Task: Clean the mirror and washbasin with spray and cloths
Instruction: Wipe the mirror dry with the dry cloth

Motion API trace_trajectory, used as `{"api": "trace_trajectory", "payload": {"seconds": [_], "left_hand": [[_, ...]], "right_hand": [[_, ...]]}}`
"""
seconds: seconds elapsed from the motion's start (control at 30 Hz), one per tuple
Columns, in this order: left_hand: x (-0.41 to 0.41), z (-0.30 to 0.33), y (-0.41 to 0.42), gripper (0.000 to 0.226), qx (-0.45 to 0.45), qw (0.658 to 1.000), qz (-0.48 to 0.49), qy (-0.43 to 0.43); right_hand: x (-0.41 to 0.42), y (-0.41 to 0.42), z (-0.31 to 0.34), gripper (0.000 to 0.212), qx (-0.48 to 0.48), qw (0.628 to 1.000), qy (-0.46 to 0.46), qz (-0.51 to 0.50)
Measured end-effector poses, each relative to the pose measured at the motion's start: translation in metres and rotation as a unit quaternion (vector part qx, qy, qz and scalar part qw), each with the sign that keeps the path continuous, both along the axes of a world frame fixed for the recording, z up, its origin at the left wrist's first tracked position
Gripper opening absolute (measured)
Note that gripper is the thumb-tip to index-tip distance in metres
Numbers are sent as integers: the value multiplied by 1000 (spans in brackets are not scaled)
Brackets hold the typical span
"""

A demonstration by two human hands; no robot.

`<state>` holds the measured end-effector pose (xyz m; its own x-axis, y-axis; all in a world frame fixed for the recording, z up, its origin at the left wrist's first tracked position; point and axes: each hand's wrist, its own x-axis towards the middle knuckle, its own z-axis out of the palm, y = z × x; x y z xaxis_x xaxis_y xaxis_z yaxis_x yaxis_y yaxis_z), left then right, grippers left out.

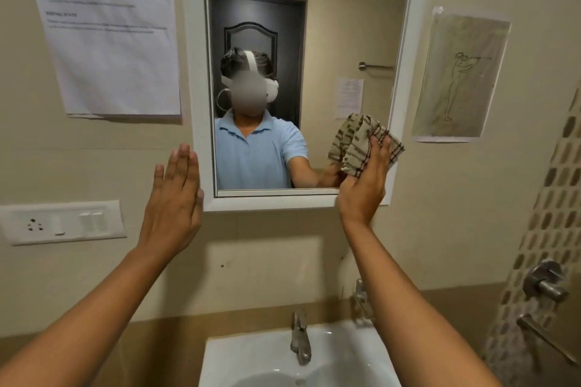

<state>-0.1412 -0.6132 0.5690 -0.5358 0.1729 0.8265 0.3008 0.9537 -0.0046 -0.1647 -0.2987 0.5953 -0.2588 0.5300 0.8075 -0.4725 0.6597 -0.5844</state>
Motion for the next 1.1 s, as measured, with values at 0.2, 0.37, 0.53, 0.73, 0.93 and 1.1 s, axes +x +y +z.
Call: {"api": "trace_trajectory", "payload": {"seconds": [0.2,0.37,0.53,0.73,0.93,1.1], "left_hand": [[15,-72,-6,66,20,998,-26,-57],[21,-128,8,65,26,993,-46,-103],[12,-153,24,64,-7,992,-44,-122],[-2,-170,43,65,-24,987,-47,-149],[-9,-196,55,64,-37,985,-39,-163],[-21,-206,77,63,-50,983,-25,-176]], "right_hand": [[35,0,10,60,-158,980,77,93],[75,24,1,25,-391,893,131,179],[76,53,5,39,-233,968,3,92],[71,48,-11,54,228,944,-213,-107],[69,58,37,43,319,878,-347,-81],[54,80,69,28,380,832,-404,-2]]}}
